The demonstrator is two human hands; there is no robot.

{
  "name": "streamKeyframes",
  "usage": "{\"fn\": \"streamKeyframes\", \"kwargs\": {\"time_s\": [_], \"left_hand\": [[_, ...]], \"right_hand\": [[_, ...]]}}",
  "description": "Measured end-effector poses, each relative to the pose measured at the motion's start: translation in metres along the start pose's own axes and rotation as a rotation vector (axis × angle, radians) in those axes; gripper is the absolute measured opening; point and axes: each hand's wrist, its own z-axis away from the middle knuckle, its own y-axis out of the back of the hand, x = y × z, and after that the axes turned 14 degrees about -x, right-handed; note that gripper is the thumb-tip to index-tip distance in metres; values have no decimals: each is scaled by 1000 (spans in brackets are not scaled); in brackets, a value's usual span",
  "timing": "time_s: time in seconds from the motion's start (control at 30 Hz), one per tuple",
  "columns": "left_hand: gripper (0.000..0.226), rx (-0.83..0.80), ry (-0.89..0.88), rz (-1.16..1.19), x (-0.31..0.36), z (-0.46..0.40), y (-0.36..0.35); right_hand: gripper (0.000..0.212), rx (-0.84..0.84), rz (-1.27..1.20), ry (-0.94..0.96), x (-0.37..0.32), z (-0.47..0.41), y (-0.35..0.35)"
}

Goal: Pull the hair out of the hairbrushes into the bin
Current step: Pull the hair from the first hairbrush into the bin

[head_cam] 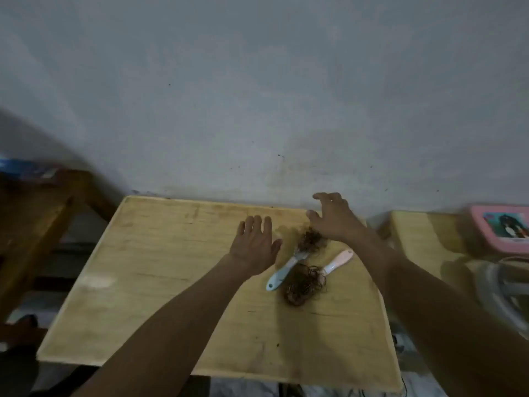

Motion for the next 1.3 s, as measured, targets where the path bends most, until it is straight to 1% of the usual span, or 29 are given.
{"fn": "streamKeyframes", "kwargs": {"time_s": [0.1, 0.2, 0.33, 0.43, 0.47, 0.5, 0.53, 0.57, 0.7, 0.77, 0.87, 1.0, 1.1, 1.2, 1.3], "left_hand": [[60, -78, 2, 88, 11, -16, -24], [54, -171, -17, 215, 22, -31, -45], [47, -150, -48, 293, 26, -48, -67], [45, -112, -74, 324, 26, -59, -82], [44, -98, -81, 333, 26, -61, -86], [42, -80, -90, 353, 26, -64, -90], [39, -76, -94, 380, 26, -65, -93], [38, -64, -104, 400, 25, -66, -95], [34, 18, -150, 469, 20, -66, -101], [32, 69, -169, 553, 14, -62, -99], [31, 164, -184, 631, 5, -47, -90], [39, 338, -171, 717, -17, -12, -85], [49, 405, -92, 802, -36, 36, -87], [67, 361, 7, 830, -61, 86, -89], [83, 323, 85, 917, -94, 132, -100]], "right_hand": [[59, -31, -16, -64, 15, -17, -16], [58, -82, 30, -151, 27, -36, -32], [67, -44, 44, -274, 37, -63, -51], [76, -24, -38, -344, 48, -82, -64], [75, -33, -63, -347, 50, -88, -68], [69, -35, -80, -338, 51, -91, -71], [57, -20, -96, -320, 52, -95, -75], [50, 13, -120, -308, 52, -97, -78], [51, 210, -258, -257, 42, -86, -80], [48, 285, -299, -208, 31, -74, -74], [44, 367, -337, -141, 6, -54, -66], [45, 463, -358, -26, -32, -27, -71], [42, 436, -391, 67, -74, -1, -87], [39, 368, -354, 152, -124, 18, -112], [37, 283, -273, 238, -178, 37, -147]]}}
